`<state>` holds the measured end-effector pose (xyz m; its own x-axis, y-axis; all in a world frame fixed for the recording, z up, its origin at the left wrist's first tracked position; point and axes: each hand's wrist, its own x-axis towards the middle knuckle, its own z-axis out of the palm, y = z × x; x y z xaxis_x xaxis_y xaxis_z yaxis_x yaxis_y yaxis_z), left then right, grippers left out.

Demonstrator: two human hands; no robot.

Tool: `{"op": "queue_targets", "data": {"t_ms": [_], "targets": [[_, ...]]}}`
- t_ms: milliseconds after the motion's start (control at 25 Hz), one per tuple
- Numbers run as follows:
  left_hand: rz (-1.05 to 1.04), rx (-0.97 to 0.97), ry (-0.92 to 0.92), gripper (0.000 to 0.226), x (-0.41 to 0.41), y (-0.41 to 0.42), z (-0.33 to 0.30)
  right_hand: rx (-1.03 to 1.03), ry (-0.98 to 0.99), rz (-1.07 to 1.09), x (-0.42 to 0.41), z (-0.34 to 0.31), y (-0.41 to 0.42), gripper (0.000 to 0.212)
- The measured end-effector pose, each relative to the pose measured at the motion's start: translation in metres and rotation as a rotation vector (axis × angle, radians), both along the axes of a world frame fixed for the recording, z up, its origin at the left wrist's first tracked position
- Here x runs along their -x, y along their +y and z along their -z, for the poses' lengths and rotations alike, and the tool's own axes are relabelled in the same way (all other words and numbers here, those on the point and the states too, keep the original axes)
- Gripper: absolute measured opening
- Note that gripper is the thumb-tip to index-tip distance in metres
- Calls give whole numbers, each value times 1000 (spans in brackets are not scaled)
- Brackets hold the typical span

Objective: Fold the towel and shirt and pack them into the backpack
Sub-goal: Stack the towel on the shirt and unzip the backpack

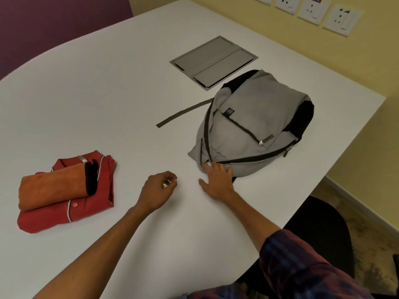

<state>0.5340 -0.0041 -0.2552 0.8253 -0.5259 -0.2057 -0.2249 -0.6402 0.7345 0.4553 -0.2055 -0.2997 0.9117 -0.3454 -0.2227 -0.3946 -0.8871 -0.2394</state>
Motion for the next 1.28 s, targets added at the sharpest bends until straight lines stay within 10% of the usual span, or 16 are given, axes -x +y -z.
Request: {"op": "queue_targets", "data": {"t_ms": [680, 960, 1280], "targets": [[158, -62, -38, 23, 25, 105, 7, -95, -147, -225, 57, -10, 180, 34], [315, 7, -87, 16, 35, 71, 1, -257, -501, 327, 78, -34, 118, 13], [457, 54, -93, 24, 61, -6, -3, -351, -425, 861, 137, -18, 38, 22]]}}
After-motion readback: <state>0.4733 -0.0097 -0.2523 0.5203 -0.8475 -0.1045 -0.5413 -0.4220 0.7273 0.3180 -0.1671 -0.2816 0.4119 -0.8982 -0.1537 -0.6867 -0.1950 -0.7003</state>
